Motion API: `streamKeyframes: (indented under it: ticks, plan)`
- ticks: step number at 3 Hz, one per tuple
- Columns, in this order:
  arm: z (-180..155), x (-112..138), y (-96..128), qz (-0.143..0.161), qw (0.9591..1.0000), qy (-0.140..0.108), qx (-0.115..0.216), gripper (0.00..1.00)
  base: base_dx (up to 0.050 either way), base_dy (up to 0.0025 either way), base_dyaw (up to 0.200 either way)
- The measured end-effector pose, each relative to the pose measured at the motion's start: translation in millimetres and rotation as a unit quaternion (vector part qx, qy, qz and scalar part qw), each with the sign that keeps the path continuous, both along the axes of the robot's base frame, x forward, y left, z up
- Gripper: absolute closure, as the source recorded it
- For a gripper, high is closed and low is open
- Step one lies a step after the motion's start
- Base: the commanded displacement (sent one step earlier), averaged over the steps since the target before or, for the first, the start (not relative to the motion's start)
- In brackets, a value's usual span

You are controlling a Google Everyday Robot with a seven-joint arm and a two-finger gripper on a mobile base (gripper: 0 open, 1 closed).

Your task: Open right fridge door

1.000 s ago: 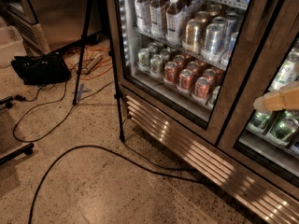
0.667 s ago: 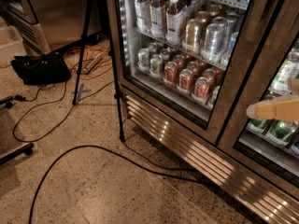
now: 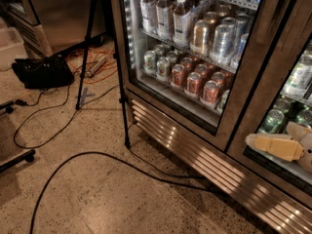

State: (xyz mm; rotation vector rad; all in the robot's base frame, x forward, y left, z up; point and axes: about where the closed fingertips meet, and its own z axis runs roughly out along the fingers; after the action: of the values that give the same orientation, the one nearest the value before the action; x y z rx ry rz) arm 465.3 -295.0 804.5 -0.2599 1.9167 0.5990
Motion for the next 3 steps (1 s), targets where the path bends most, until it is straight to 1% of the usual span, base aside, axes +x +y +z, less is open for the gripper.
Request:
streamKeyframes:
  ticks: [1, 2, 3]
  plan:
    - [0.1, 0.0, 0.0, 0.000, 1.0000, 0.000, 0.000, 0.00, 0.000, 0.00000, 0.000]
    - [13.3, 10.7, 11.9, 0.021, 0.9994, -0.006, -0.025, 0.00, 0.000, 0.00000, 0.000]
    - [46.8, 21.9, 18.7, 0.021, 0.9964, -0.057, -0.060, 0.00, 0.000, 0.00000, 0.000]
